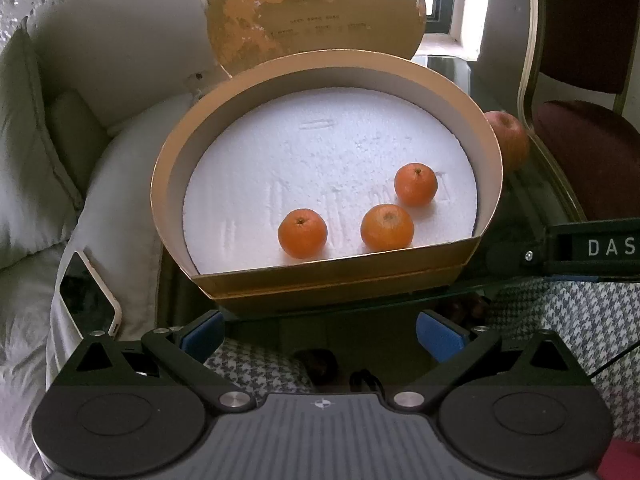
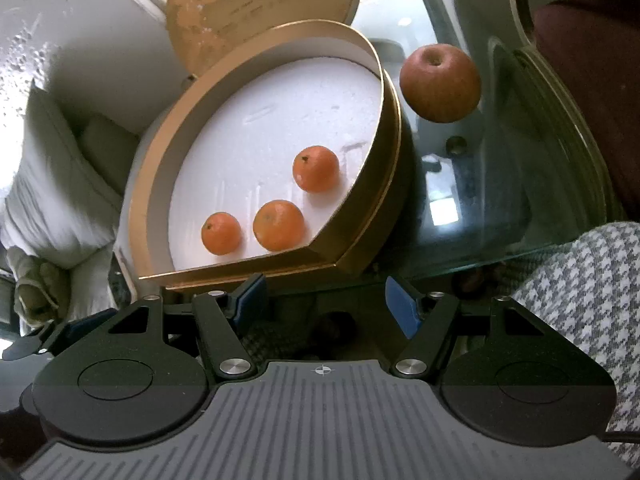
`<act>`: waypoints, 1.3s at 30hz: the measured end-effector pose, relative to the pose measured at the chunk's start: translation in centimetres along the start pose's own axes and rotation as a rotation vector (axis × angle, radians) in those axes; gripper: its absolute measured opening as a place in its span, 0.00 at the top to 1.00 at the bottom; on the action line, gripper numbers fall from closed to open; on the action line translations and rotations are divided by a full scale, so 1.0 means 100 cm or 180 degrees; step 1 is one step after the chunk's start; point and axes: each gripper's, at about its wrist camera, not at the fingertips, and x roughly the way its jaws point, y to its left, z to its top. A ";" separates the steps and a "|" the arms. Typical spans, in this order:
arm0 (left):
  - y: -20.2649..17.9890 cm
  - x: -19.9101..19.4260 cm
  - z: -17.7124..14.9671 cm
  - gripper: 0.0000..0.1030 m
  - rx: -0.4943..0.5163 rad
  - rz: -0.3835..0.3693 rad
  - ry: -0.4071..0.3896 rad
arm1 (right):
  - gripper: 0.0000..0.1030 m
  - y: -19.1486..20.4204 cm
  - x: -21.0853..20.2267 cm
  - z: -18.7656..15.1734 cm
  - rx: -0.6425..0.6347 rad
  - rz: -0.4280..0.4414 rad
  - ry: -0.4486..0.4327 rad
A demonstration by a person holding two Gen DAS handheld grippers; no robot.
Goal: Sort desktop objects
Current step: 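Release the mandarin onto the foam and withdraw the right gripper, then move the right gripper to the red apple and close on it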
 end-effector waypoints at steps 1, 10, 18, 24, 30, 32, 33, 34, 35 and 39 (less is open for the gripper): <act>0.000 0.001 0.000 0.01 -0.0004 -0.0003 0.0005 | 0.31 0.001 0.000 0.000 -0.0004 -0.0008 0.0000; -0.002 0.006 -0.003 0.01 0.0061 -0.0056 0.0054 | 0.30 0.001 0.006 0.002 0.0030 -0.0072 0.0040; -0.010 0.001 0.013 0.01 0.0254 -0.0126 -0.0132 | 0.30 -0.021 -0.009 0.018 0.0317 -0.0132 -0.0258; -0.013 0.002 0.030 0.01 0.0269 -0.0157 -0.0224 | 0.26 -0.050 -0.017 0.052 0.0680 -0.0275 -0.0621; -0.003 0.015 0.033 0.01 0.0181 -0.0099 -0.0099 | 0.13 -0.070 0.000 0.093 0.0964 -0.0377 -0.0768; 0.002 0.019 0.034 0.01 0.0131 -0.0081 -0.0081 | 0.13 -0.074 0.010 0.105 0.1062 -0.0479 -0.0793; 0.004 0.020 0.035 0.01 0.0109 -0.0075 -0.0074 | 0.13 -0.076 0.015 0.110 0.1097 -0.0522 -0.0802; 0.007 0.022 0.036 0.01 0.0089 -0.0071 -0.0066 | 0.13 -0.077 0.021 0.116 0.1123 -0.0554 -0.0799; 0.009 0.024 0.036 0.01 0.0070 -0.0067 -0.0055 | 0.13 -0.078 0.029 0.122 0.1147 -0.0599 -0.0773; 0.016 0.032 0.036 0.01 0.0015 -0.0057 0.0009 | 0.13 -0.085 0.052 0.139 0.1278 -0.0685 -0.0647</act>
